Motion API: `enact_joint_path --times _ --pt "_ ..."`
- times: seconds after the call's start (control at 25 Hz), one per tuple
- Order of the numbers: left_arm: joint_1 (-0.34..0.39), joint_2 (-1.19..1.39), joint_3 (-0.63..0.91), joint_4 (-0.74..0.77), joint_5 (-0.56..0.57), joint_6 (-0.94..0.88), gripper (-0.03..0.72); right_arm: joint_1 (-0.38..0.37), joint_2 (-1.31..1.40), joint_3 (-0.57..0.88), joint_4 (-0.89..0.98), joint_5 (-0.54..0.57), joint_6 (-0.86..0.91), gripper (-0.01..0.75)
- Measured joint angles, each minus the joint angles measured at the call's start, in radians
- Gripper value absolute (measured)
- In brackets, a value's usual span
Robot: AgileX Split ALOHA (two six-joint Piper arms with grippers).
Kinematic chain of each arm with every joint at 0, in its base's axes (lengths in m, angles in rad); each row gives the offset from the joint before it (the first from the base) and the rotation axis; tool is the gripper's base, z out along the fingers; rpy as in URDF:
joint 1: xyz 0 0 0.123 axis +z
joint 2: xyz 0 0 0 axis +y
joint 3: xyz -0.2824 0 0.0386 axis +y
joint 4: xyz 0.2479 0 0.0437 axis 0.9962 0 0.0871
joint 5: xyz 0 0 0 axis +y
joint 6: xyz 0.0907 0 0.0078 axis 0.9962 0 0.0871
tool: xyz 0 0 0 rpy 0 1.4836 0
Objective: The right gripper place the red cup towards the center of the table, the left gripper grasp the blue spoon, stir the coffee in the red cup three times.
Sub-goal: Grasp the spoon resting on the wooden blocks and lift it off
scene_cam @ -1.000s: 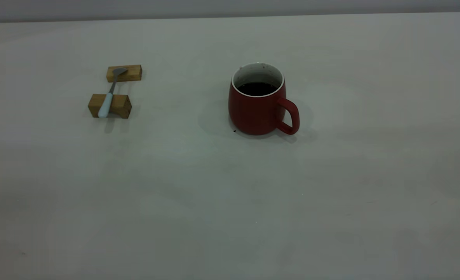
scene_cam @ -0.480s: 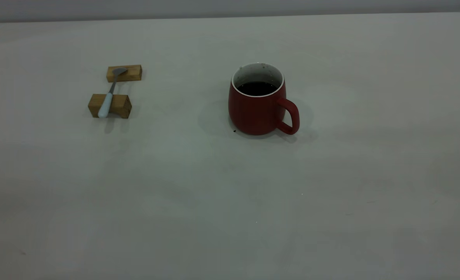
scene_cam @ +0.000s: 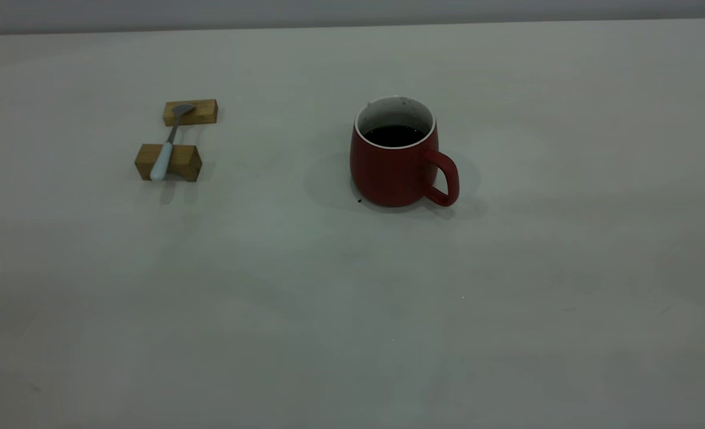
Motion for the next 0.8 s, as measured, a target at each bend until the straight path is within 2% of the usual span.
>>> enact_joint_path --times 0.24,0.48,0.64,0.8 --pt "0.0 0.278 -0.049 0.02 -0.105 -0.065 0.574 0.0 -0.001 0.0 0.0 0.0 0.0 0.592" --pt "0.0 0.738 -0.108 -0.016 -0.331 -0.073 0.607 0.0 -0.001 0.0 0.0 0.0 0.0 0.592" --pt "-0.001 0.975 -0.177 -0.087 -0.42 -0.034 0.61 0.0 -0.001 0.0 0.0 0.0 0.0 0.592" --pt "-0.036 1.185 -0.23 -0.112 -0.547 -0.031 0.61 0.0 -0.001 0.0 0.0 0.0 0.0 0.592"
